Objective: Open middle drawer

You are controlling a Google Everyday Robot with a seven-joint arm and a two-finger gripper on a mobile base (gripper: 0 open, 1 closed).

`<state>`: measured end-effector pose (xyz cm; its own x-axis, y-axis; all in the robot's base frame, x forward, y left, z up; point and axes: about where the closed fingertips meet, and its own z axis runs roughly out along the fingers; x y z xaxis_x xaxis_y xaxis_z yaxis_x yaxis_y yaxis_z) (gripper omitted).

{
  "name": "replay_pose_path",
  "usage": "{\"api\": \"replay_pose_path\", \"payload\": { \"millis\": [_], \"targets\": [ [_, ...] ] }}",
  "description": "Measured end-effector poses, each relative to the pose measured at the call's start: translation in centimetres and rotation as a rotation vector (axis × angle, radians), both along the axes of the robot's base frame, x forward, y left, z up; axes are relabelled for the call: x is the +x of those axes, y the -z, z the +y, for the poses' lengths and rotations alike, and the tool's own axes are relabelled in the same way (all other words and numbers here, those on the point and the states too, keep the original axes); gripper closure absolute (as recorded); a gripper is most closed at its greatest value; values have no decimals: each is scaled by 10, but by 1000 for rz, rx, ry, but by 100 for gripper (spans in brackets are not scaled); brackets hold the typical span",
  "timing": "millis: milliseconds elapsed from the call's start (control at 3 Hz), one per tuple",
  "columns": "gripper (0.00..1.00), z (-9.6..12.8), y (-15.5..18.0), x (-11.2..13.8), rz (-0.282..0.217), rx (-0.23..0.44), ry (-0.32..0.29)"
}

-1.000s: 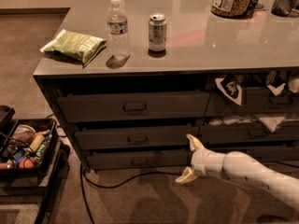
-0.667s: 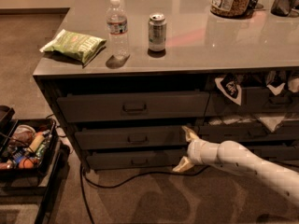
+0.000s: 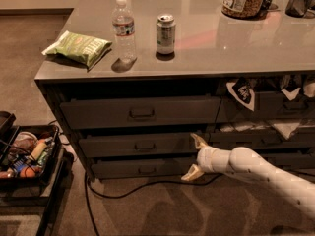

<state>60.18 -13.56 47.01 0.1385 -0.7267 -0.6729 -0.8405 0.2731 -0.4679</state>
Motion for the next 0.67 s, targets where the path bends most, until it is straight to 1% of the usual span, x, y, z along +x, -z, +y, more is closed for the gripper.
{"api": "replay_pose_path", "payload": {
  "millis": [333,667],
  "targets": [
    [0,19,36,16,40,50,-104],
    [0,32,39,56,30,85,-230]
  ]
}}
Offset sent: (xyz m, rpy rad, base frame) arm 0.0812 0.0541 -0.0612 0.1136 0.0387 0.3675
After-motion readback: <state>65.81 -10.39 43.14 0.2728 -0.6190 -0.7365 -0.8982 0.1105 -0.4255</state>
